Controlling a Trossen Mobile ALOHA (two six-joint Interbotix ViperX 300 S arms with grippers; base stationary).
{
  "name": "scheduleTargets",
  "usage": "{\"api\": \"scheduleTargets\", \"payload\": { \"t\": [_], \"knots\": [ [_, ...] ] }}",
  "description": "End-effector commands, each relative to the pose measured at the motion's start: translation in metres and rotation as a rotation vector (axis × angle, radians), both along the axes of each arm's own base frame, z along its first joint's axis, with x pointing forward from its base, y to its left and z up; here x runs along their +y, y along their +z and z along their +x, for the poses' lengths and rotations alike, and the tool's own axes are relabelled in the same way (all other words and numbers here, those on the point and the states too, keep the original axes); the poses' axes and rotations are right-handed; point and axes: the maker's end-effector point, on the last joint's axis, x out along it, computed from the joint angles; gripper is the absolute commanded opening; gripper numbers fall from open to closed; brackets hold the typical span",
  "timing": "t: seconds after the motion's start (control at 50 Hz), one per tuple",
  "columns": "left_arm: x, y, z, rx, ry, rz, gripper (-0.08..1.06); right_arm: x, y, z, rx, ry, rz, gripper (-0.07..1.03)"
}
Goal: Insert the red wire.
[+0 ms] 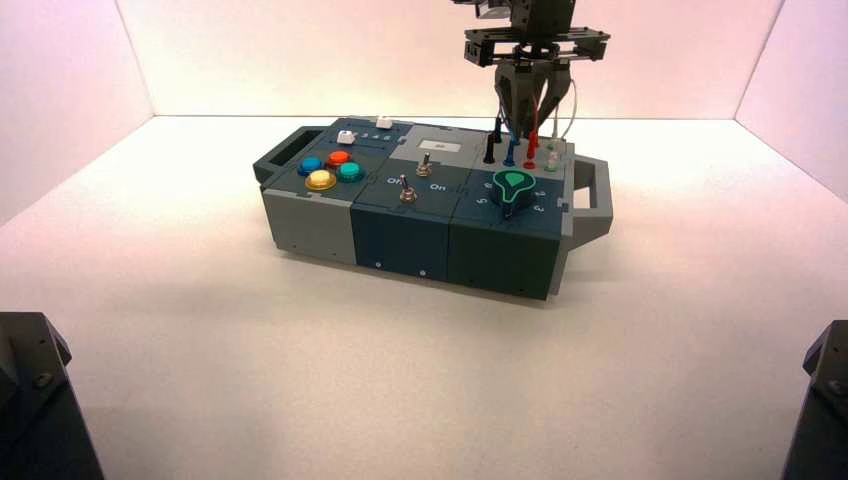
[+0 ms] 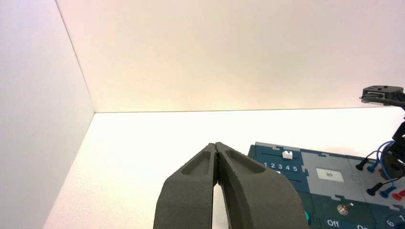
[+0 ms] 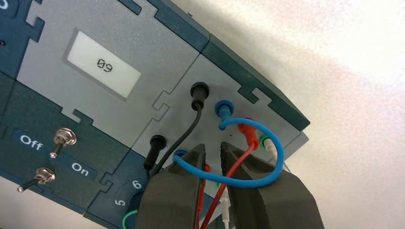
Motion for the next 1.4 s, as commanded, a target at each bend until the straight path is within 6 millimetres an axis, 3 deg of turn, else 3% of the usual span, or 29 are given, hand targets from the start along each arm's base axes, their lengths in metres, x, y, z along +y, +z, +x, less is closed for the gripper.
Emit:
{"api": "scheduleTargets", "payload": {
  "t": [0.02,0.18,1.4],
  "knots": [
    [0.001,0.018,0.005,-0.043,0.007,0.001,-0.03,0.003,0.021,0.010,-0.050,0.002,0.013,0.20],
    [0.001,0.017,0.005,-0.042,0.007,0.001,-0.03,0.003,0.022,0.009,-0.048,0.004,0.009,0.24],
    [0.001,0.019,0.005,-0.046,0.007,0.002,-0.03,0.003,0.052,0.005,-0.066,-0.005,0.018,0.26]
  ]
}}
